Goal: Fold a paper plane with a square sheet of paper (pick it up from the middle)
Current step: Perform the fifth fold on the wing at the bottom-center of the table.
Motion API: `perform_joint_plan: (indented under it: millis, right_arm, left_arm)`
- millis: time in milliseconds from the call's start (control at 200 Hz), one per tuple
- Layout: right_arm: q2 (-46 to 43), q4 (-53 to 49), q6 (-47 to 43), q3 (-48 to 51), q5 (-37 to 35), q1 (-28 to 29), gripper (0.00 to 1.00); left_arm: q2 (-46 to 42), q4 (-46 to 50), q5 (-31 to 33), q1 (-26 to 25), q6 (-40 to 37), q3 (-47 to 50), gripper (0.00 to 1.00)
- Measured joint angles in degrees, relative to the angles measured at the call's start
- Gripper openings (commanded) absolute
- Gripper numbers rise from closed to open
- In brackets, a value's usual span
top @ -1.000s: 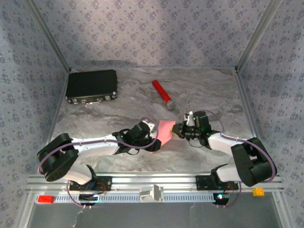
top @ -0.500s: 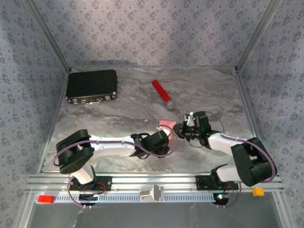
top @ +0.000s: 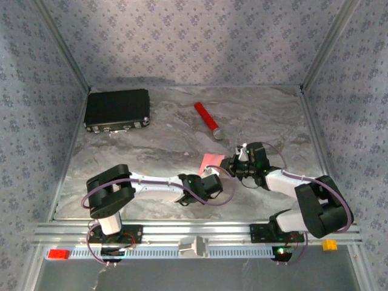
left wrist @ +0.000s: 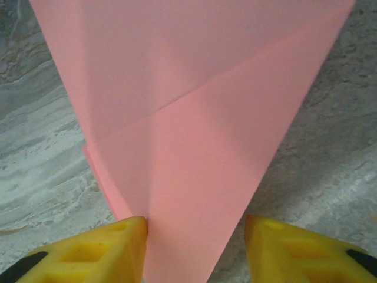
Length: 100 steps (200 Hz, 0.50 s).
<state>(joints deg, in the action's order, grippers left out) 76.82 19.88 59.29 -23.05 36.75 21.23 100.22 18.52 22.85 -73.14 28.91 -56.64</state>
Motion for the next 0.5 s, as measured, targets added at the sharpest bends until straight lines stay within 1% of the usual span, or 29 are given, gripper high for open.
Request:
perform_joint_plan:
  millis: [150,250,285,360,500]
  right_arm:
    - [0.0,-0.13,0.11,-0.02,-0.11,0.0,0.07]
    - [0.0,-0.35,0.11,-0.02,-0.17,0.0,0.07]
    - [0.0,-0.39,0.13,-0.02,-0.17,0.0,0.07]
    - [0.0,-0.42,0.13,-0.02,-0.2,0.0,0.07]
    - [0.0,-0.46,0.28,-0.04,-0.2,0.0,0.07]
  left_arm:
    - [0.83,0.39,1.01,-0.15,0.02,-0.13,0.38]
    - [1.27,0.94,1.53,-0.24,0.0,-0.44,0.36]
    - [1.4,1.09,1.81,-0.35,0.02,-0.61,0.37]
    - [1.53,1.27,2.51,-0.66,-0.11,-0.94,0.42]
    - [1.53,1.27,3.8,-1.46,-0.42,-0.98,0.44]
